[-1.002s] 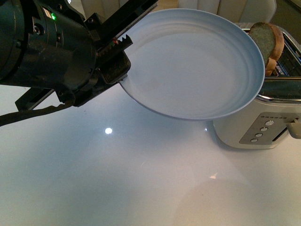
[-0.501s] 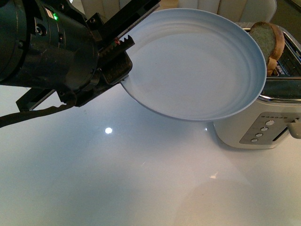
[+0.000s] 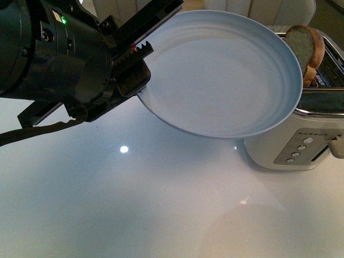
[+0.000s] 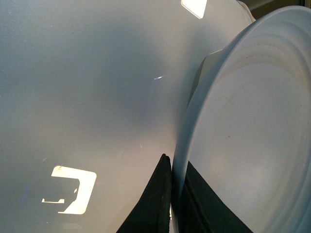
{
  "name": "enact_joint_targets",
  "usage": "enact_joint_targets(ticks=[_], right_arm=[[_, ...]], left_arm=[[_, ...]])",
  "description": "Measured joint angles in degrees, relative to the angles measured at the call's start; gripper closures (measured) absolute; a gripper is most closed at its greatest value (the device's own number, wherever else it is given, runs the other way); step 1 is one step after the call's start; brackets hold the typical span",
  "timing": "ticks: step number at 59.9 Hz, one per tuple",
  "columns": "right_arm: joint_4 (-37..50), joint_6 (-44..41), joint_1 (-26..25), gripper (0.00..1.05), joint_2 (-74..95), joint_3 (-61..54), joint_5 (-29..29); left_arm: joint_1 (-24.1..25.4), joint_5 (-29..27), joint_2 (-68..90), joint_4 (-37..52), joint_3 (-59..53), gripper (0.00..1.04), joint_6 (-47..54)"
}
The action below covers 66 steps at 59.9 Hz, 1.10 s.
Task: Left arm holds plate, right arm toasts bread
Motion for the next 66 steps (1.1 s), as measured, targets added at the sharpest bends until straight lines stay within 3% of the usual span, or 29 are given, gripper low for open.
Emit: enact_joint_targets(ticks=[9, 17, 21, 36, 48, 61, 66], right_arm=[[0.0, 0.0, 0.0, 0.48, 0.0, 0.0, 0.0], [0.0, 0.0, 0.0, 0.15, 0.0, 0.0, 0.0], [0.0, 0.0, 0.0, 0.07, 0.0, 0.0, 0.0], [0.0, 0.0, 0.0, 0.09, 0.0, 0.0, 0.0], [0.0, 0.0, 0.0, 0.09, 0.0, 0.0, 0.0], [0.0, 0.0, 0.0, 0.09, 0.0, 0.0, 0.0], [0.0, 0.0, 0.0, 0.09, 0.0, 0.0, 0.0]], left_arm=[[-0.1, 0.0, 0.0, 0.0, 0.0, 1.02, 0.3], [-0.1, -0.3, 0.0, -0.5, -0.1, 1.02, 1.1], [-0.1, -0.5, 0.0, -0.9, -0.2, 1.02, 1.5], [1.3, 0.4, -1.7, -3.1, -0.5, 1.02, 4.0], [7.0, 3.0, -4.5, -3.8, -0.9, 1.02, 7.1], [22.5, 11.2, -6.3, -3.2, -3.0, 1.02, 16.2], [30.9, 16.1, -5.3, -0.9, -3.1, 1.02, 20.9]])
